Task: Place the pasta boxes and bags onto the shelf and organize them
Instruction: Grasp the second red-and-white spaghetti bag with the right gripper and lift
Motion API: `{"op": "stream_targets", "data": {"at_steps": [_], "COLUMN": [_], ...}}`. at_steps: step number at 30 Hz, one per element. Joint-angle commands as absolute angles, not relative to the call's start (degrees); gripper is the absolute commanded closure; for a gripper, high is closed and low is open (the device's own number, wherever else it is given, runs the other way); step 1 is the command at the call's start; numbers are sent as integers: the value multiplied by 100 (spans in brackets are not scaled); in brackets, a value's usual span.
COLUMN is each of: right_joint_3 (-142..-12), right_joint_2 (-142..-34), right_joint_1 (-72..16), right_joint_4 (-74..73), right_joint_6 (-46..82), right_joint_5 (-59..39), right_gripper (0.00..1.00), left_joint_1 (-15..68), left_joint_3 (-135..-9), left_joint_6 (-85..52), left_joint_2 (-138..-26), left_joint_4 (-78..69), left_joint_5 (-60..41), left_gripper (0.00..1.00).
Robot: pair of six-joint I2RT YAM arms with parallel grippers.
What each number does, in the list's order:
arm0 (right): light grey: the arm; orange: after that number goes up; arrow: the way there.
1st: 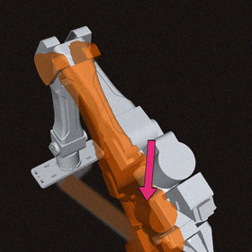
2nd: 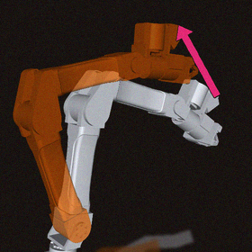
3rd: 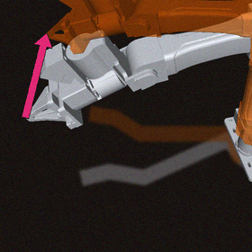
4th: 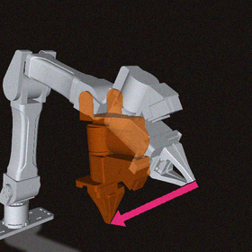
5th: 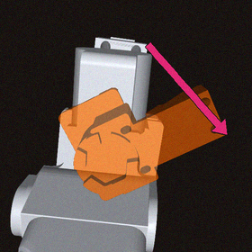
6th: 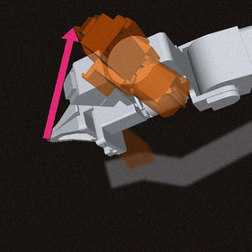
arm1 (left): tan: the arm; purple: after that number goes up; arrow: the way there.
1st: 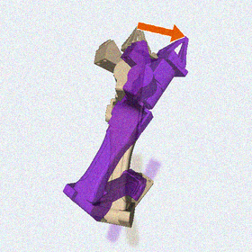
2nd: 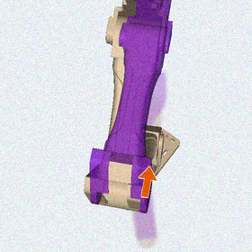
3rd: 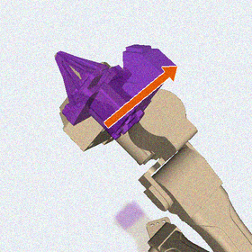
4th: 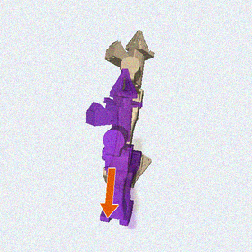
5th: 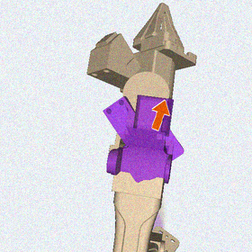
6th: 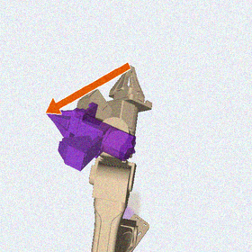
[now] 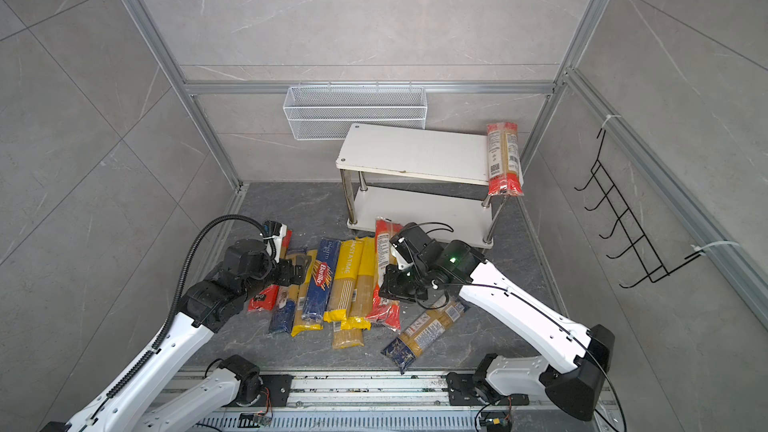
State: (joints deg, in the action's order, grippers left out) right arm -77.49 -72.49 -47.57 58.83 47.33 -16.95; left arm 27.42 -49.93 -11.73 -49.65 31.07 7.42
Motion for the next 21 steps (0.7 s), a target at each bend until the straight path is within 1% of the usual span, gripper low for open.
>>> {"op": "stream_targets", "data": {"at_steps": [1,7,9,11,17,21], "right_joint_3": [-8402,-9272,-9637,-10052,-11598,-12653], "right_joint_2": [-6959,-6921,-6935,-7013,-7638,-8200], "right_joint_1": [-4788,-4781,-4775,-4767,-4593,-3958], "right_joint_4": [6050,6344,6442,6632,7416,7711], "right_joint_6": [3989,3507,3416,3333,3041,2625], "right_joint_5": [-1667,-1734,-1598,-1311,215,774], "right_gripper": [100,100,100,100,100,100], "left_joint_1": [2777,2777,2777,2777,2777,2777], "left_joint_3": [-5340,-5597,-5695,-5787,-6151,-6332], "left_joint_6": [-1005,-793,-778,-762,-698,-659], "left_joint_2": [-5092,-5355,-5494,-5638,-6079,-6329], "left_joint_4": [2907,2787,2744,2686,2548,2389], "left_joint_5": [854,898,888,854,817,817], "left_gripper": [0,0,0,0,0,0]}}
